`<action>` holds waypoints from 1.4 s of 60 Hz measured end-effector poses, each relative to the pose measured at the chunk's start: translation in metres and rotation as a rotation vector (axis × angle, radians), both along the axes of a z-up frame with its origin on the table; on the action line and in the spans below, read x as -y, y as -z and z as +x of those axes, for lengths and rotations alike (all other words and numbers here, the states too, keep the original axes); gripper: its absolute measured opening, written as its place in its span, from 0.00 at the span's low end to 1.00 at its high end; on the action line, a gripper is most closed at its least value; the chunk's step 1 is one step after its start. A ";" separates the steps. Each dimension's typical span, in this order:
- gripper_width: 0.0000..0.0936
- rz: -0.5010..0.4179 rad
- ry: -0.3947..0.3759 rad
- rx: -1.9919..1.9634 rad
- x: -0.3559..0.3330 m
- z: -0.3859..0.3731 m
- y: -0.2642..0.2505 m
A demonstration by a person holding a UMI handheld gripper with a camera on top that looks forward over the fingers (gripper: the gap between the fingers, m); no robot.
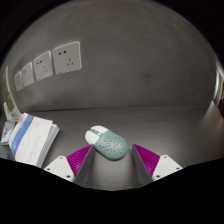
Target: Arrange mouse
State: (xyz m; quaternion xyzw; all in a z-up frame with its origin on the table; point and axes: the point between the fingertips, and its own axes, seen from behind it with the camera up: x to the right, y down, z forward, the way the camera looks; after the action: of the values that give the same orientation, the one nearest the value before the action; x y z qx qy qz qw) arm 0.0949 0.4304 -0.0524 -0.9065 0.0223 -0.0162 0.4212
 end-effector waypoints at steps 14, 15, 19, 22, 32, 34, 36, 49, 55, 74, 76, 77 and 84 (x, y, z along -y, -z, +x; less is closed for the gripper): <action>0.89 -0.006 -0.007 -0.008 -0.052 0.004 -0.003; 0.89 -0.007 -0.008 -0.008 -0.056 0.005 -0.003; 0.88 0.003 -0.001 -0.010 -0.068 0.012 -0.005; 0.76 0.032 0.019 -0.006 -0.070 0.014 -0.005; 0.51 0.101 0.057 -0.031 -0.072 0.018 -0.007; 0.49 0.094 0.060 -0.030 -0.070 0.019 -0.008; 0.47 0.081 0.074 -0.023 -0.066 0.021 -0.008; 0.47 0.189 0.132 0.080 0.023 0.002 -0.101; 0.47 0.290 0.109 0.116 0.082 -0.044 -0.174; 0.46 0.357 -0.140 -0.041 0.252 -0.295 -0.210; 0.46 0.322 -0.160 -0.057 0.258 -0.314 -0.192; 0.46 0.309 -0.166 -0.061 0.264 -0.325 -0.180; 0.46 0.248 -0.245 -0.038 0.276 -0.379 -0.127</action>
State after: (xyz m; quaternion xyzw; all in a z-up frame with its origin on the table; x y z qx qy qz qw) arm -0.2843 0.1543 0.0747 -0.8438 -0.0783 0.0553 0.5280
